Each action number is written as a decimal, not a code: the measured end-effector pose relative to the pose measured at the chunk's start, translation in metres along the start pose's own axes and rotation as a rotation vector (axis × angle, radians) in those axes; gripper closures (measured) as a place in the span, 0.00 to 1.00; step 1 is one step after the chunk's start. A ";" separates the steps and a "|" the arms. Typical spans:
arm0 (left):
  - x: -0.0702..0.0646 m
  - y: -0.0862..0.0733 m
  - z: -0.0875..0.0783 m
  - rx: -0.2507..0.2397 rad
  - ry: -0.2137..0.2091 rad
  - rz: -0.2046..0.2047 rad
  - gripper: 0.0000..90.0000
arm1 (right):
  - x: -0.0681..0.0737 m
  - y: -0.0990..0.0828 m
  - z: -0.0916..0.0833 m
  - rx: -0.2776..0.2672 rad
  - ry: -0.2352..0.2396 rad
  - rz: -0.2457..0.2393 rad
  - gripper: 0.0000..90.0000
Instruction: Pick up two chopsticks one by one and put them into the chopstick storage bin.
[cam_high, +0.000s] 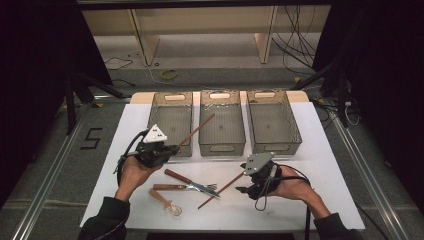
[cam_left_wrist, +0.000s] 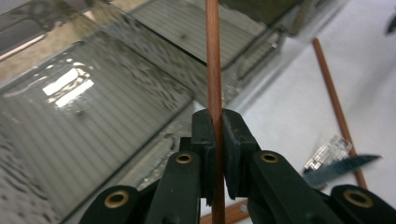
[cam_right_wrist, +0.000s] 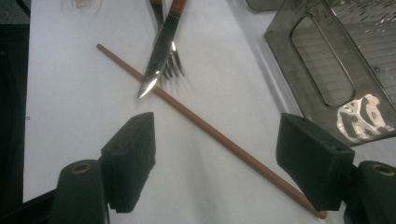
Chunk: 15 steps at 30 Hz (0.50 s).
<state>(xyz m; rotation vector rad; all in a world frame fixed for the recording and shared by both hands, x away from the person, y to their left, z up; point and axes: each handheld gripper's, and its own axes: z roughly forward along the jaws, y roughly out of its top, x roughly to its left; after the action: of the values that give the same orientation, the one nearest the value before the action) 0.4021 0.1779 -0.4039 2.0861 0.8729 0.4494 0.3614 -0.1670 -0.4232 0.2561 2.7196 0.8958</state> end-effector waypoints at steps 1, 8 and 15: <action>0.003 0.002 0.000 -0.005 0.006 -0.012 0.93 | 0.000 0.000 0.000 0.003 -0.002 0.001 0.33; 0.028 0.013 0.003 0.004 0.061 -0.062 0.93 | 0.002 0.001 0.001 0.007 -0.006 0.014 0.33; 0.054 0.018 0.009 -0.005 0.102 -0.132 0.93 | 0.000 -0.001 0.001 0.002 0.003 0.017 0.33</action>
<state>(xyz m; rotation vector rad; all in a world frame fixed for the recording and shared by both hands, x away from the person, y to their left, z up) 0.4525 0.2037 -0.3940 2.0005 1.0612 0.4898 0.3616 -0.1672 -0.4249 0.2795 2.7248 0.8988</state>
